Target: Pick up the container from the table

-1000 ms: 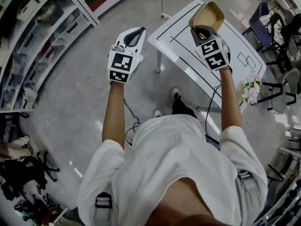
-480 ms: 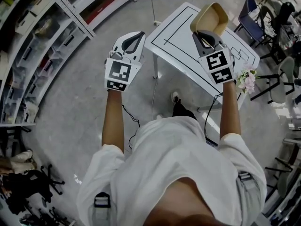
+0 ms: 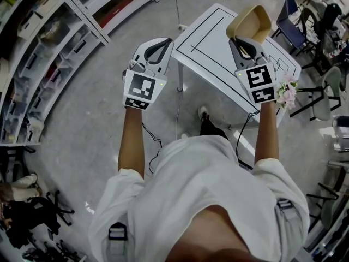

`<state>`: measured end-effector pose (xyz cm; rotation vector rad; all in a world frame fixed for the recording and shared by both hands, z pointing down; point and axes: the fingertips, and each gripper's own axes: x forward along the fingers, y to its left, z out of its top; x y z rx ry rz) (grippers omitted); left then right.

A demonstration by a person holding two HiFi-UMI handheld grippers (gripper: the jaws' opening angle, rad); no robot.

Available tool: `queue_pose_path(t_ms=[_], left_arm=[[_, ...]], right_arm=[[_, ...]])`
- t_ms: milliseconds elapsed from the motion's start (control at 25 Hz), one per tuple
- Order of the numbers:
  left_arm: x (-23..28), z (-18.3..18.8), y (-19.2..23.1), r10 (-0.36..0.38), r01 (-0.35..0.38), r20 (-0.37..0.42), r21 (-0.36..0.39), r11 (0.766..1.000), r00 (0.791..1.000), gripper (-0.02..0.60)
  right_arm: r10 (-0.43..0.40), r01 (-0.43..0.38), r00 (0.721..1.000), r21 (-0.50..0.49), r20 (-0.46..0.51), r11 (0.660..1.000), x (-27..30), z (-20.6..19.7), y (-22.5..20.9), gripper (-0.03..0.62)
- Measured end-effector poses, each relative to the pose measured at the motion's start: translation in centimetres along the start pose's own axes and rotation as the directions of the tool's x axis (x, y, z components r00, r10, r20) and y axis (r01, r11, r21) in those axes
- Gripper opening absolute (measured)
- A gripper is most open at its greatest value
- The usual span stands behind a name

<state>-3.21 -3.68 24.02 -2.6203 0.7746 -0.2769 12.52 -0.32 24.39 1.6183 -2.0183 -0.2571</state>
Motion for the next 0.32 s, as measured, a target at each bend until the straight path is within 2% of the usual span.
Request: queue_pose_path(t_ms=[320], left_arm=[[1.9, -0.5, 1.6, -0.006, 0.006, -0.005, -0.011, 1.0, 1.0, 0.018]], right_arm=[[0.057, -0.057, 0.998, 0.01, 0.019, 0.998, 2.6, 0.6, 0.2, 0.024]])
